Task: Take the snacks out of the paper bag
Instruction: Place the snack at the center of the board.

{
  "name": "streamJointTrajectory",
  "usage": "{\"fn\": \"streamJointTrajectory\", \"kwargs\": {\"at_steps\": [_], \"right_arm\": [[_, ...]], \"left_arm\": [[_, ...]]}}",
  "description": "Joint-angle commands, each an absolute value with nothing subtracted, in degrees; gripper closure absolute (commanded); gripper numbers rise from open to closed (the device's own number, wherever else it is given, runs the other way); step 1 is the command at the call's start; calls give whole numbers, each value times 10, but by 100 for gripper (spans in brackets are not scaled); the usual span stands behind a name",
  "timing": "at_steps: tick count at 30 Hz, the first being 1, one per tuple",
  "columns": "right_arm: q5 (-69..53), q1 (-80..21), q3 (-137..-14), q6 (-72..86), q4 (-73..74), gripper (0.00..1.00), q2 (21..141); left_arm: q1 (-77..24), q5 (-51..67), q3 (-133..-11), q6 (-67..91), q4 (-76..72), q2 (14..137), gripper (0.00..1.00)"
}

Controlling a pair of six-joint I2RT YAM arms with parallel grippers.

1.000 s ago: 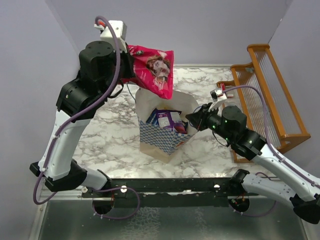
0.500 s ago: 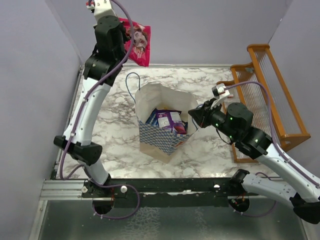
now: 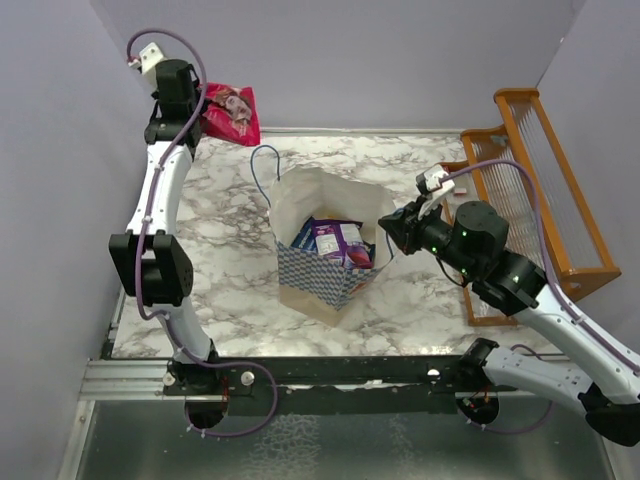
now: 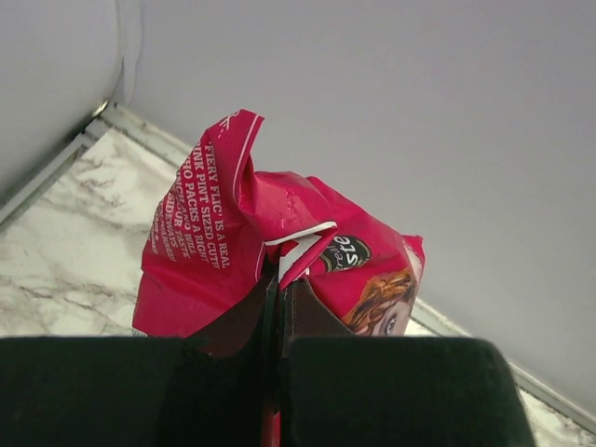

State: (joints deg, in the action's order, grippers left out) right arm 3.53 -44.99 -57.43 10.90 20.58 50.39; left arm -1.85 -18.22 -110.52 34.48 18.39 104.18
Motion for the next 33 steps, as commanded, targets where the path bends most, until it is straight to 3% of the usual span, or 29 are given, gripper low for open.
{"fn": "streamJointTrajectory", "kwargs": {"at_steps": [1,16,26,28,31,33], "right_arm": [[11,-450,-621,58,248,94,515],[69,-450,-661,89,277,93,518],[112,-450,-687,137,315,91,513],[114,-450,-696,141,322,92,513],[127,-450,-713,143,332,92,510],[145,-450,-725,138,340,93,509]], "left_arm": [[36,-77,-1062,393,76,1058,100],[124,65,-923,408,-51,1146,100],[135,105,-896,372,1,1201,100],[137,109,-902,363,33,1204,89],[137,106,-885,365,55,1178,61],[135,102,-860,386,57,1148,52]]}}
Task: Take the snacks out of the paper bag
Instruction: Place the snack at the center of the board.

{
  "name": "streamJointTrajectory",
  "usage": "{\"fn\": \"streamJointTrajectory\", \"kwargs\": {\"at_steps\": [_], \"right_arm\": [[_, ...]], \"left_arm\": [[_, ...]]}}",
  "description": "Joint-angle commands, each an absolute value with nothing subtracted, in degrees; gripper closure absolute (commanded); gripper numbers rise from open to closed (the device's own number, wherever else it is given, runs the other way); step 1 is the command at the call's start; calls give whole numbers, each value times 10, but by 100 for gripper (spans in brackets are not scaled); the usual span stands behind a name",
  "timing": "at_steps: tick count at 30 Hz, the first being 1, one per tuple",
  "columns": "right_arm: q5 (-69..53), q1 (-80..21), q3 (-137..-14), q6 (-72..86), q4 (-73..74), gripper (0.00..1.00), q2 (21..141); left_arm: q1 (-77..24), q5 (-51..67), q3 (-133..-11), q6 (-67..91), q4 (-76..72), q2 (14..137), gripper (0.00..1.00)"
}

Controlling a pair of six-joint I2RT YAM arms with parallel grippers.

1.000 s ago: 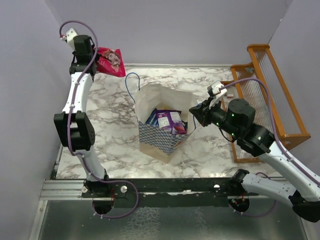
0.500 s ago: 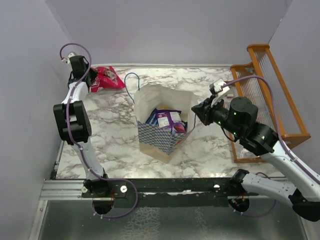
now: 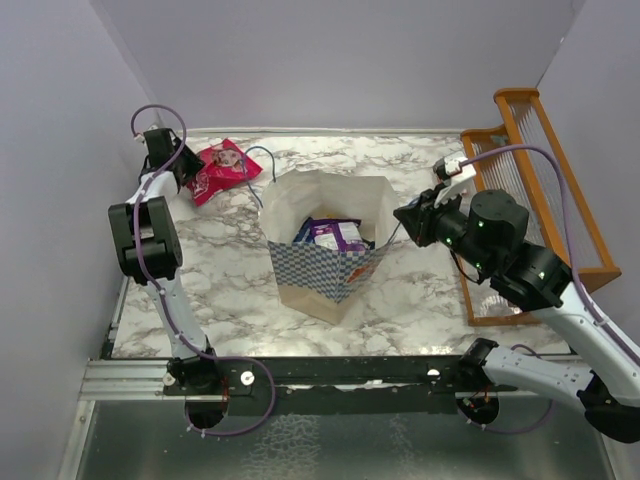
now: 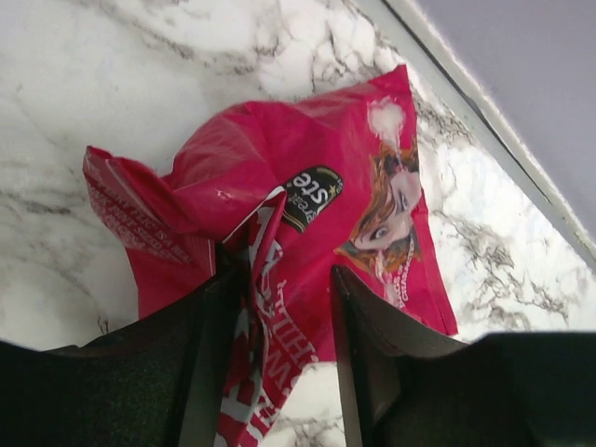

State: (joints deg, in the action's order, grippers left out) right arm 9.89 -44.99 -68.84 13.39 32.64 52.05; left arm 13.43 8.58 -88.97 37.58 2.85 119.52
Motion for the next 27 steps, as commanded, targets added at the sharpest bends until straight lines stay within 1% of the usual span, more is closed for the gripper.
{"fn": "streamJointTrajectory", "kwargs": {"at_steps": [1,3,9,15,18,23,27], "right_arm": [[152,-450,-731,132,344,94,510],[160,-450,-744,115,351,95,513],[155,-450,-797,83,378,95,545],[52,-450,-841,84,367,96,598],[16,-450,-863,83,347,97,626],[-2,-450,-898,71,325,98,668],[21,-450,-909,61,305,98,674]], "left_arm": [[133,107,-850,398,58,1132,49],[120,103,-836,416,78,1101,43],[82,97,-817,465,126,1007,35],[82,90,-835,455,239,931,25],[83,63,-843,429,297,890,21],[83,-9,-903,358,333,837,17],[81,20,-950,326,321,815,18]]}}
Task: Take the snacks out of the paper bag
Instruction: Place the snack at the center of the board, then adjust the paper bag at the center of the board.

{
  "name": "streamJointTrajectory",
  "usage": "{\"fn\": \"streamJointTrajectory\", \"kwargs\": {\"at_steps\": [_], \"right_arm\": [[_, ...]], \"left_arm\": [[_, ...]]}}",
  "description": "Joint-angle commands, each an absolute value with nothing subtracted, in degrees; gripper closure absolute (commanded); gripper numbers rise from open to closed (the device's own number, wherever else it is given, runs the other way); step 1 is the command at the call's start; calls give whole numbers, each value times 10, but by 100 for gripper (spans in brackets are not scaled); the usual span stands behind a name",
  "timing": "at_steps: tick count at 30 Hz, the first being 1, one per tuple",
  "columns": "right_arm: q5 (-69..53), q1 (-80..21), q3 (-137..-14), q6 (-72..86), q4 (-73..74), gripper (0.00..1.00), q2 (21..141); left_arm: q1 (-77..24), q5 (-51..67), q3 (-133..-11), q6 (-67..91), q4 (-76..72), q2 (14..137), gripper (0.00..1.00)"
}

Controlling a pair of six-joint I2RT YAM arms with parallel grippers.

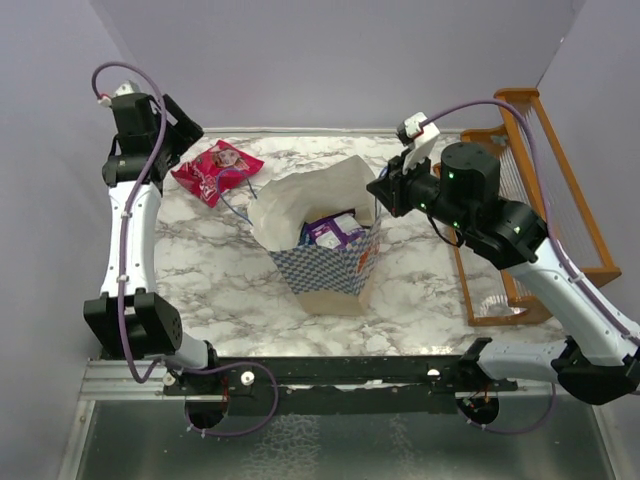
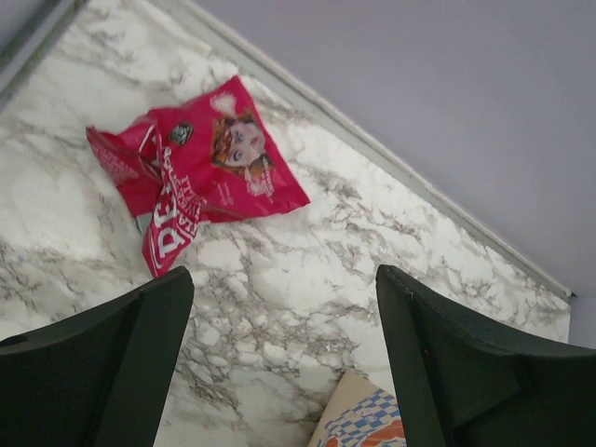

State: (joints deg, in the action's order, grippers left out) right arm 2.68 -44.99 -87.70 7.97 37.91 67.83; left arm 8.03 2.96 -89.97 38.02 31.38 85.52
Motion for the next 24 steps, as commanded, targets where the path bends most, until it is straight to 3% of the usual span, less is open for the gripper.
{"fn": "streamJointTrajectory", "kwargs": {"at_steps": [1,9,24], "right_arm": [[26,-450,-910,57,300,98,672],[60,-450,-945,52,306,98,696],[97,-449,-1002,26,333,98,723]], "left_arm": [[79,37,-958,321,312,810,19],[15,213,-983,295,258,796,28],[-18,283,-980,330,227,811,30]]}}
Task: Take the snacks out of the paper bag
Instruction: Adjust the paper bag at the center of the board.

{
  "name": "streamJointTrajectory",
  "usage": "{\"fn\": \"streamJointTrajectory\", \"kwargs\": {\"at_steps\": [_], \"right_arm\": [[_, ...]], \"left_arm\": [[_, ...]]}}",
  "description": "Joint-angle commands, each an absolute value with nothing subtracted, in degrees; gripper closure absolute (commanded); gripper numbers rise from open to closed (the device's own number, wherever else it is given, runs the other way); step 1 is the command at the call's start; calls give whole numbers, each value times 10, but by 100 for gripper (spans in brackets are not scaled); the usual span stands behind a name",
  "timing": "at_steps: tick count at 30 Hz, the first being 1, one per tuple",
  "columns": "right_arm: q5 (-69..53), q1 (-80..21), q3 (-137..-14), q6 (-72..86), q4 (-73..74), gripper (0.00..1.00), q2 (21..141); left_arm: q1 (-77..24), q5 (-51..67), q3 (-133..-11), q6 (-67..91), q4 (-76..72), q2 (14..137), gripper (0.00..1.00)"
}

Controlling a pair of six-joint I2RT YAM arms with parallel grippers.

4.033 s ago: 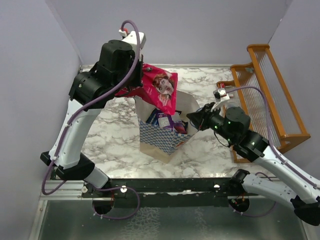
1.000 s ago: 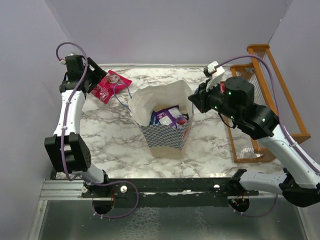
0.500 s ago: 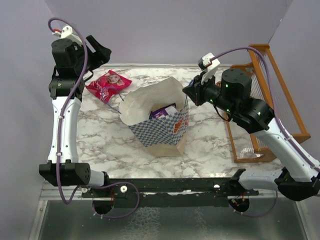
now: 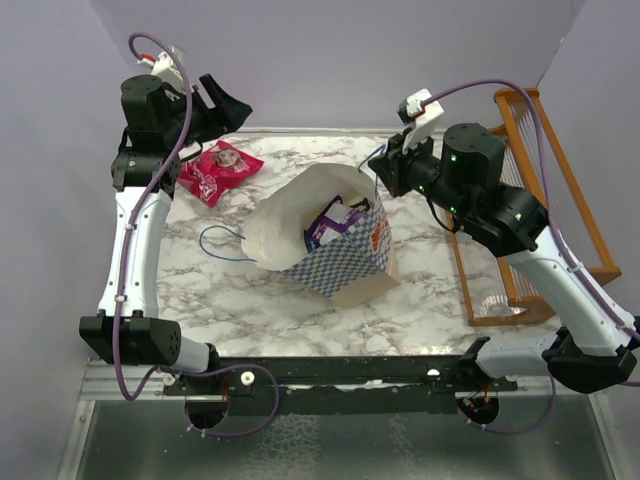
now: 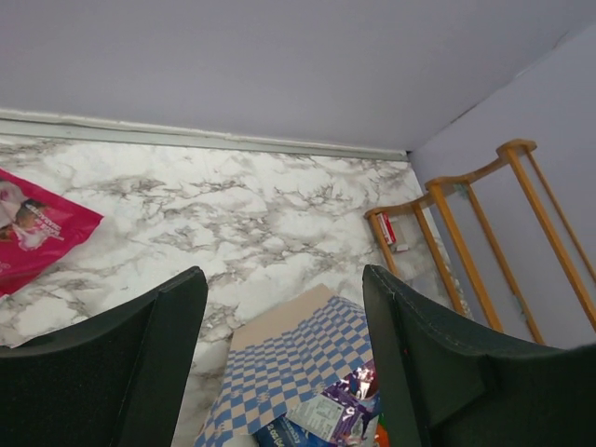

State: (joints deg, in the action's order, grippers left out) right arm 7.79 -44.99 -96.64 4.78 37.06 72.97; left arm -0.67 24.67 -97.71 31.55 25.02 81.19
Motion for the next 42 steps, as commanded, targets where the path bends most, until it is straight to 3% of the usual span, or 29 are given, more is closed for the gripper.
{"fn": "streamJointTrajectory", "kwargs": {"at_steps": [1,14,18,23,29,38,42], "right_arm": [[87,-449,-1000,23,338,98,724],[-227,-449,-912,91,273,98,727],[-253,-449,-870,136,192,98,730],[-156,-449,-861,155,151,98,723],[-28,-449,-830,120,99,98,697],[-321,-449,-825,183,-15,98,771],[-340,-449,-841,215,40,98,801]], "left_arm": [[-21,283,-972,333,227,807,30],[-40,301,-934,326,293,754,33],[-40,283,-912,293,323,719,33],[-40,262,-897,249,366,693,32],[-43,391,-811,244,324,645,41],[-66,378,-704,195,383,574,50],[-66,353,-684,202,384,562,51]]}}
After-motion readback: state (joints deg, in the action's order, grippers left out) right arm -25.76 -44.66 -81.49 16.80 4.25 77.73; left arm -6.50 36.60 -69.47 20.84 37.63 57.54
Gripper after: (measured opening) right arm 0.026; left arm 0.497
